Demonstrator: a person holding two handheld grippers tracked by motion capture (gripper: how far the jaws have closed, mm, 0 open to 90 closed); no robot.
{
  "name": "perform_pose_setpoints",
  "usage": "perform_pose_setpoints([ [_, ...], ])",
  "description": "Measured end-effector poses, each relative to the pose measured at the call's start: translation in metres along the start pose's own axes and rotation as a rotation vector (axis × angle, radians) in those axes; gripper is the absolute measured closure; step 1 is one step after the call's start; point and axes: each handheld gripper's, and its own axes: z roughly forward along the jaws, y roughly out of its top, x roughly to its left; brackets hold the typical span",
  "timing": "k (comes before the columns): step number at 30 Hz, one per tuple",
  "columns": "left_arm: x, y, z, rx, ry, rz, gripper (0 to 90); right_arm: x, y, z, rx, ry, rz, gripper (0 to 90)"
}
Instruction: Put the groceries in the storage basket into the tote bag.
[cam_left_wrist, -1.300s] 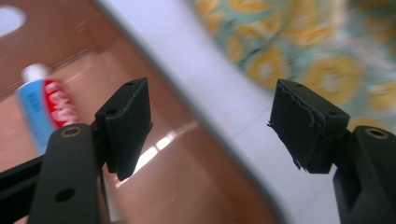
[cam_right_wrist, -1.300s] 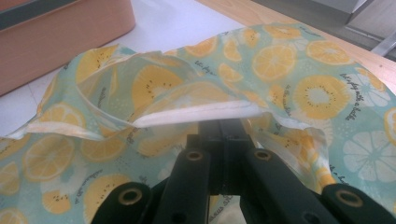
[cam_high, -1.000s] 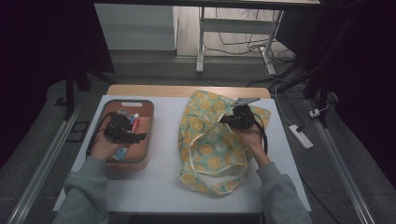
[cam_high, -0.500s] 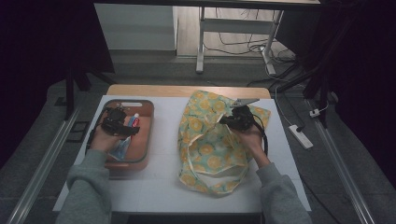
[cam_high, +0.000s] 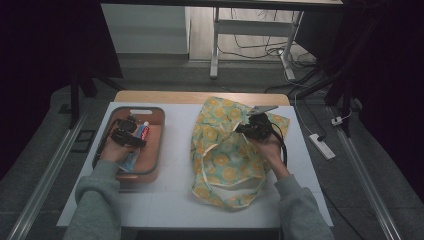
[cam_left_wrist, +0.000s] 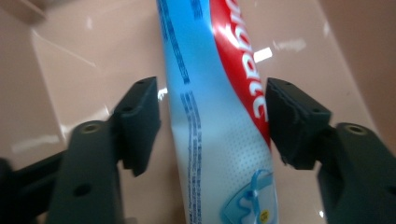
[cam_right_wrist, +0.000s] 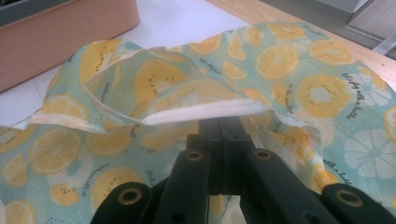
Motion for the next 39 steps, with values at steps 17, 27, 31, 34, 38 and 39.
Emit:
perform_pose_setpoints([
  [17, 0.005, -0.002, -0.006, 0.0, 0.03, 0.007, 65.2, 0.001, -0.001, 0.002, 0.01, -0.004, -0.007, 89.8],
  [27, 0.002, 0.0, -0.001, 0.007, 0.082, 0.044, 63.2, 0.002, -0.003, 0.004, 0.021, -0.005, -0.004, 89.8],
  [31, 0.006, -0.001, -0.007, -0.026, 0.097, 0.041, 73.6, 0.002, -0.003, 0.004, 0.022, -0.006, -0.006, 89.7],
  [34, 0.012, -0.003, -0.011, -0.044, 0.06, 0.014, 75.3, 0.002, -0.002, 0.004, 0.02, -0.006, -0.006, 89.8],
  [38, 0.015, -0.004, -0.015, -0.042, 0.041, 0.01, 76.1, 0.001, -0.003, 0.004, 0.02, -0.006, -0.004, 89.8],
  [39, 0.014, -0.004, -0.016, -0.047, 0.038, 0.014, 76.3, 0.001, -0.003, 0.004, 0.02, -0.006, -0.003, 89.8],
])
